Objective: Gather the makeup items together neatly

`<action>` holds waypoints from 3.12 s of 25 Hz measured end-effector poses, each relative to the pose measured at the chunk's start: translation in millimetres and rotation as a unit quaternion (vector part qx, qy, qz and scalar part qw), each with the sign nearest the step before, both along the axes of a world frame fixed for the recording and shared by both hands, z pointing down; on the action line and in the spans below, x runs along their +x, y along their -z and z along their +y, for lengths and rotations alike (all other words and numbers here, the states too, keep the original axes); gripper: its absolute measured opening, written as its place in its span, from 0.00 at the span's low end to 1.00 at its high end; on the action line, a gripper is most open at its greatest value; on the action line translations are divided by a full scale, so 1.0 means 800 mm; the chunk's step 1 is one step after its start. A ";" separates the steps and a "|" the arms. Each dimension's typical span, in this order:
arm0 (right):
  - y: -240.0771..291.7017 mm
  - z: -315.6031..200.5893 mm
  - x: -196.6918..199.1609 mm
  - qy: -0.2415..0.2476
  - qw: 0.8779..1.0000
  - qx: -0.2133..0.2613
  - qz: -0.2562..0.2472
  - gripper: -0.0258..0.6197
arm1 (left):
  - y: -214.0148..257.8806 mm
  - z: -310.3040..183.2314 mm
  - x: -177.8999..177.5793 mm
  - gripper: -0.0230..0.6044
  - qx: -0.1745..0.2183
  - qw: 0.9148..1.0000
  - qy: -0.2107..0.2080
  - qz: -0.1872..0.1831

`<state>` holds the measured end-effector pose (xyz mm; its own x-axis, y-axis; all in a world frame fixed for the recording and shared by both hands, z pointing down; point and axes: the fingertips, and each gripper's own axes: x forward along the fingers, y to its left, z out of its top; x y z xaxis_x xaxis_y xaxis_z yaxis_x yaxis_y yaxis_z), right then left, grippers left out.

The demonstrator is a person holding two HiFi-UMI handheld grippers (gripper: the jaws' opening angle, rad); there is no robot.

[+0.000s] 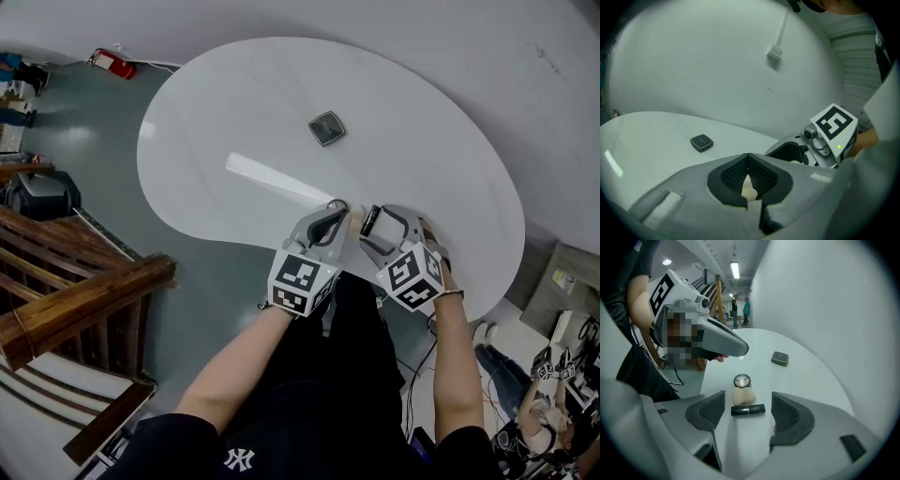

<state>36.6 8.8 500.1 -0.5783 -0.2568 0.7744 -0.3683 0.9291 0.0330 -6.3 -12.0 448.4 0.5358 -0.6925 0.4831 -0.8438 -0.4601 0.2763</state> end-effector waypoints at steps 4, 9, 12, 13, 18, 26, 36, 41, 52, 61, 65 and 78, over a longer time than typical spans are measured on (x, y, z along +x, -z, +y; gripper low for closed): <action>0.035 -0.001 -0.009 -0.024 0.999 0.037 -0.011 0.37 | 0.021 0.003 -0.007 0.05 0.015 1.000 -0.003 0.000; 0.082 -0.003 -0.019 -0.072 0.994 0.070 -0.036 0.12 | 0.052 0.011 -0.015 0.05 0.038 0.999 -0.003 0.003; 0.105 0.003 -0.033 -0.077 0.993 0.078 -0.052 0.09 | 0.072 0.016 -0.024 0.05 0.052 0.999 0.000 0.004; 0.112 0.005 -0.039 -0.076 0.992 0.082 -0.054 0.09 | 0.078 0.017 -0.027 0.05 0.058 0.998 0.001 0.005; 0.140 0.015 -0.063 -0.083 0.990 0.092 -0.063 0.08 | 0.107 0.026 -0.045 0.05 0.077 0.997 0.009 0.008; 0.169 0.020 -0.079 -0.137 0.984 0.089 -0.077 0.08 | 0.133 0.037 -0.063 0.05 0.092 0.996 0.011 0.018; 0.155 -0.027 -0.081 -0.162 0.984 0.035 -0.069 0.06 | 0.098 -0.002 -0.072 0.05 0.064 0.998 0.018 0.018; 0.129 -0.081 -0.083 -0.158 0.986 0.019 -0.054 0.12 | 0.069 -0.048 -0.077 0.05 0.045 0.998 0.032 0.016; 0.051 -0.155 -0.102 -0.151 0.987 -0.045 -0.028 0.34 | 0.013 -0.114 -0.098 0.05 0.006 0.997 0.071 0.017; 0.004 -0.190 -0.117 -0.165 0.983 -0.077 0.000 0.49 | -0.021 -0.139 -0.116 0.05 -0.016 0.995 0.095 0.011; -0.017 -0.203 -0.120 -0.183 0.979 -0.088 0.006 0.53 | -0.032 -0.145 -0.121 0.05 -0.027 0.994 0.103 0.012; -0.061 -0.220 -0.141 -0.185 0.975 -0.118 0.027 0.57 | -0.055 -0.162 -0.136 0.05 -0.044 0.991 0.125 0.010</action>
